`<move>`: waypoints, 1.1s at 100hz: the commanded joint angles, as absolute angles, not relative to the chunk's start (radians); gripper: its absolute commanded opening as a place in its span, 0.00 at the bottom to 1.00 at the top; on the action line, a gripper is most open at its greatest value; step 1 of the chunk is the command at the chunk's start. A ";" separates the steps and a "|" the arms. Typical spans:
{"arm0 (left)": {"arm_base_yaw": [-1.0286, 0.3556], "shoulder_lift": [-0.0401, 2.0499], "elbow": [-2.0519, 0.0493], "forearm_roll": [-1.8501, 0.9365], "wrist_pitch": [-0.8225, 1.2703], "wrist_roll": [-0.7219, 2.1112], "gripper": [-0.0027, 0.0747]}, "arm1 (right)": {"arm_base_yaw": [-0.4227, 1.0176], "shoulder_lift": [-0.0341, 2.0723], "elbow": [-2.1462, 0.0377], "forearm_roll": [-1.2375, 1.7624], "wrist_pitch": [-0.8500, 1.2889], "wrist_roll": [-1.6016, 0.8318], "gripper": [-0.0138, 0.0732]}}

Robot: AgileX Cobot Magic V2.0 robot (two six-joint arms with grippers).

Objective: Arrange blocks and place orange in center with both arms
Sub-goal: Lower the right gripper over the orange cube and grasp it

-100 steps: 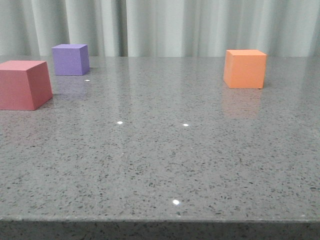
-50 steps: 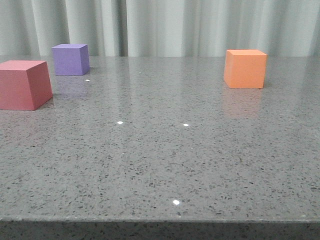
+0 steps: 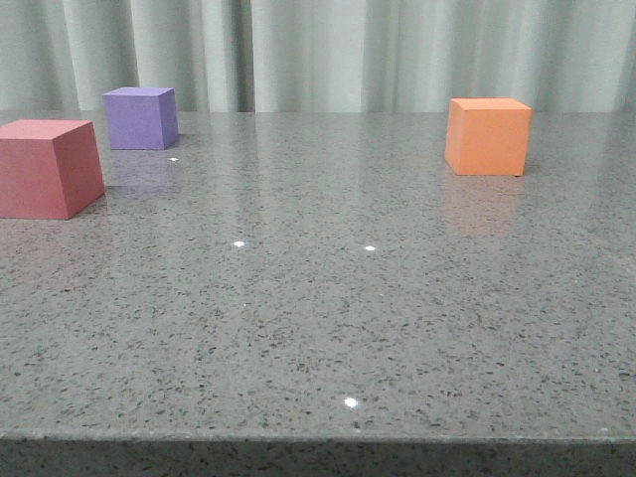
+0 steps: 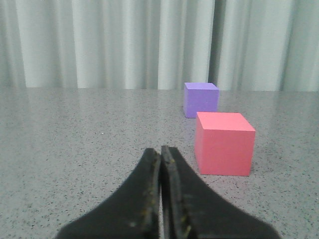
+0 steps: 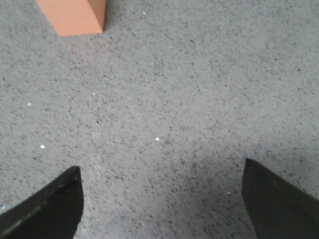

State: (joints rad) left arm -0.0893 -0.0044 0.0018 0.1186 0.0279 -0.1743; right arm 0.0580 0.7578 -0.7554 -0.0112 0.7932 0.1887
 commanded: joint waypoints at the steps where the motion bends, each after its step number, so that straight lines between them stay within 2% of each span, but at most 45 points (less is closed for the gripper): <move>1: -0.086 -0.036 0.045 0.118 -0.058 -0.183 0.01 | 0.054 0.824 -0.832 0.008 0.738 0.180 0.90; 47: -0.086 -0.036 0.045 0.118 -0.058 -0.183 0.01 | 0.196 1.326 -1.257 0.019 0.725 0.180 0.90; 71: -0.086 -0.036 0.045 0.118 -0.058 -0.183 0.01 | 0.214 1.583 -1.496 0.018 0.752 0.180 0.90; 110: -0.086 -0.036 0.045 0.118 -0.058 -0.183 0.01 | 0.214 1.810 -1.690 0.022 0.768 0.180 0.90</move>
